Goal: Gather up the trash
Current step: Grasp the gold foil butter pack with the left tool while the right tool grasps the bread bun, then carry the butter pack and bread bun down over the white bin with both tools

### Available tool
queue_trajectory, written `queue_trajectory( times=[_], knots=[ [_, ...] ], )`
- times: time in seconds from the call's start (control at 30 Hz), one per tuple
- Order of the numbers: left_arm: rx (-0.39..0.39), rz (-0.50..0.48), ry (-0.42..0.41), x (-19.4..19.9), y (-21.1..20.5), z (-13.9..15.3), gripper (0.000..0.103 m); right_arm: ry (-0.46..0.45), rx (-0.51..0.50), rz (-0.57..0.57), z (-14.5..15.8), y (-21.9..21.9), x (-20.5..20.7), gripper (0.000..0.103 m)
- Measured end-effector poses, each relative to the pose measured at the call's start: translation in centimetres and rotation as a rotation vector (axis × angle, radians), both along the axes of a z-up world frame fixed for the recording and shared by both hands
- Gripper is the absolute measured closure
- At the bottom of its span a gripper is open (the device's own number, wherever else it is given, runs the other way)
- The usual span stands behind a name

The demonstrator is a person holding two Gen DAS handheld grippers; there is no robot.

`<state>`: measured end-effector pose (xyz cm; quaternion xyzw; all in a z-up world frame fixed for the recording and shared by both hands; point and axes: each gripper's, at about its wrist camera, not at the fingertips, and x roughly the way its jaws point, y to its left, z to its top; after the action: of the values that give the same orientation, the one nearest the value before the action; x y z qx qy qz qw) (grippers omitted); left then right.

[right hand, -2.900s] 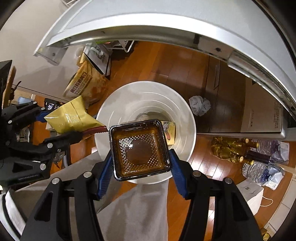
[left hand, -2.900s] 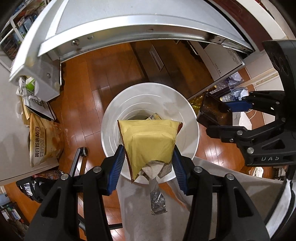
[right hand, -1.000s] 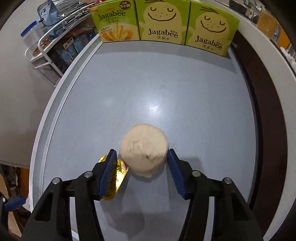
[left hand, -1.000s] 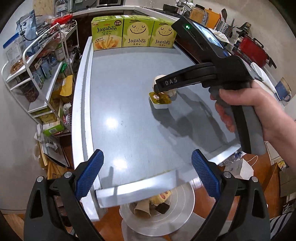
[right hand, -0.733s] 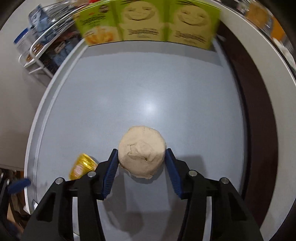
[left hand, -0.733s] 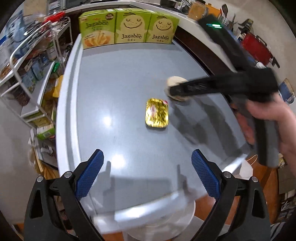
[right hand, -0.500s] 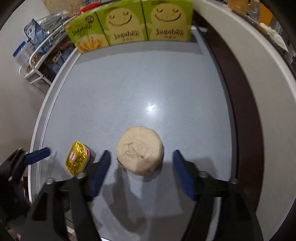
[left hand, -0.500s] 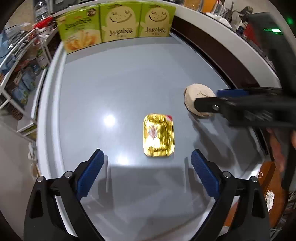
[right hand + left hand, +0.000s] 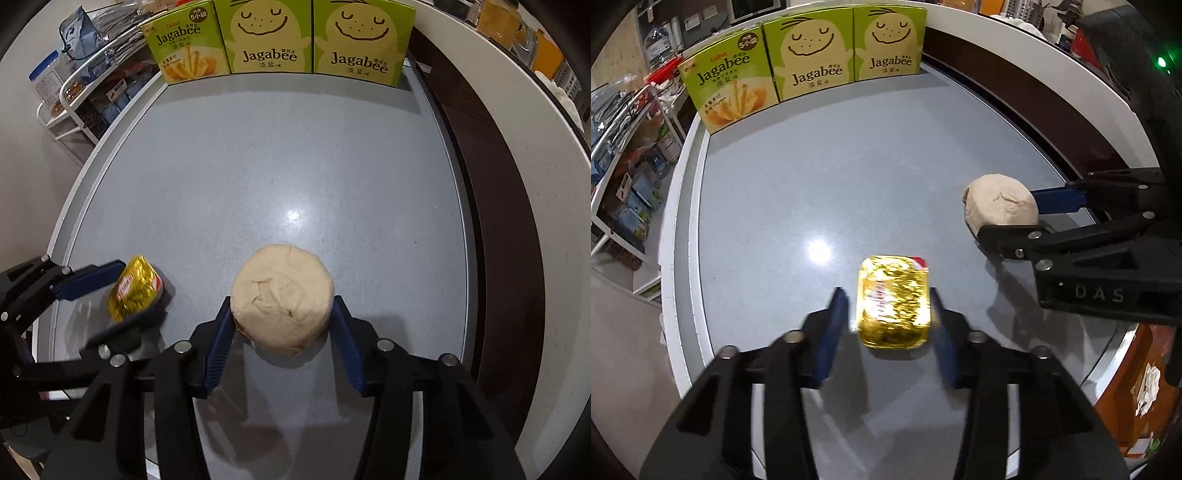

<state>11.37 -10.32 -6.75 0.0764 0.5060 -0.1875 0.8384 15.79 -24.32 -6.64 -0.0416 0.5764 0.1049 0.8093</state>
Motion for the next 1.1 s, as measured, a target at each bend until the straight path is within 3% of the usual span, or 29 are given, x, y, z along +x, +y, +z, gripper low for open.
queue_trajectory(
  times=[0.4,1.1],
  knots=[
    [-0.003,0.026,-0.004,-0.5,0.9,0.1,0.065,-0.016,0.045,-0.023,0.5,0.0,-0.9,0.053],
    [-0.059,0.078,-0.049,-4.1,3.3,3.1,0.065,-0.057,0.123,-0.020,3.9,-0.7,-5.8,0.053]
  ],
)
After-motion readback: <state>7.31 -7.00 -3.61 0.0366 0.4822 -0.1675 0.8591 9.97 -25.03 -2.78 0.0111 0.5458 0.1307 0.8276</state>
